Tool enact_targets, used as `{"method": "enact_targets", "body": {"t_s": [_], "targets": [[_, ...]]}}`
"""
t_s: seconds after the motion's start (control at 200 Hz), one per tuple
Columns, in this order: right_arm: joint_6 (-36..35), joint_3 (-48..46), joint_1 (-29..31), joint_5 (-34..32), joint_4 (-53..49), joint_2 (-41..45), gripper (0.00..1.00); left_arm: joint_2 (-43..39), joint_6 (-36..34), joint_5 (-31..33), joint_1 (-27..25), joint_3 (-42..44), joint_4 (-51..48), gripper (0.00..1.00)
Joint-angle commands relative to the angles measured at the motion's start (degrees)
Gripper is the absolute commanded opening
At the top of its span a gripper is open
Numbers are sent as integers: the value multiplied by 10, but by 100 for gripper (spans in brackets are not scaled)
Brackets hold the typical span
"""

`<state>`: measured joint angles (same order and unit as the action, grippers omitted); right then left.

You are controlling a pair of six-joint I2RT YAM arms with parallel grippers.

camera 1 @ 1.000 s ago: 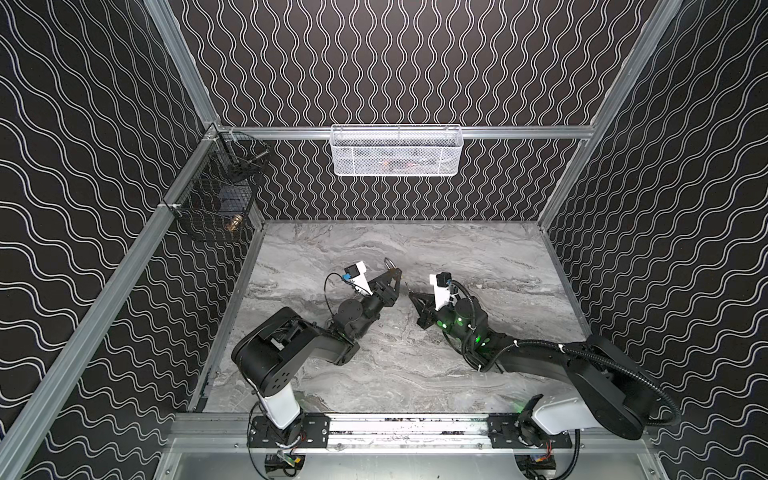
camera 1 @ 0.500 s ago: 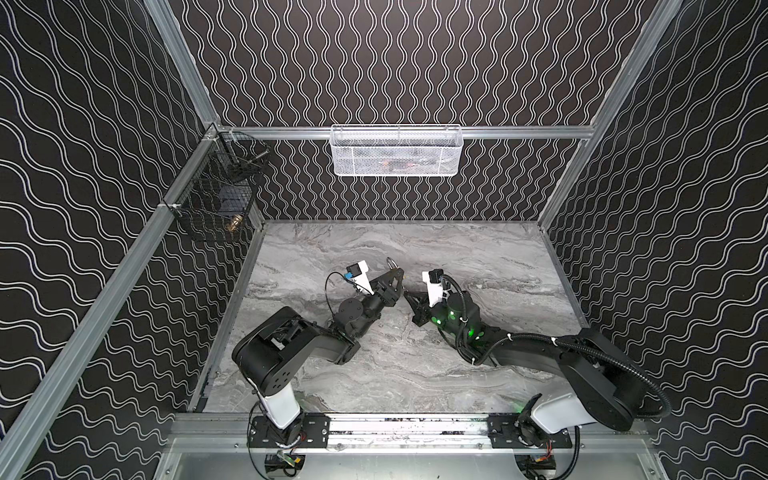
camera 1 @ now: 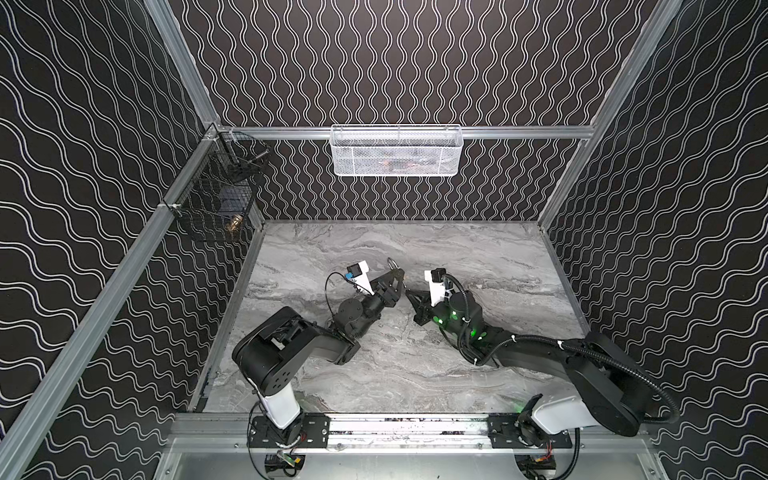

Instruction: Unlock with the key

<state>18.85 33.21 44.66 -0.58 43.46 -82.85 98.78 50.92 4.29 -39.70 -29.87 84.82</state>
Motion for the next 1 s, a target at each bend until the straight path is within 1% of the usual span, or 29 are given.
{"method": "enact_targets", "body": {"t_s": [0.0,0.37,0.616,0.851,0.996], "targets": [[1,2,1,-5,11,2,0,3,-19,-6,0,-2,40,17],[7,22,-1,-1,0,-16,0,-3,-28,-11,1,2,40,16],[8,42,-2,3,-27,-20,0,0,-28,-16,0,1,40,16],[23,51,-2,-25,-43,-4,0,-1,-44,-16,-1,7,40,14],[33,59,-2,-26,-54,6,0,0,-58,-16,-3,10,39,12]]}}
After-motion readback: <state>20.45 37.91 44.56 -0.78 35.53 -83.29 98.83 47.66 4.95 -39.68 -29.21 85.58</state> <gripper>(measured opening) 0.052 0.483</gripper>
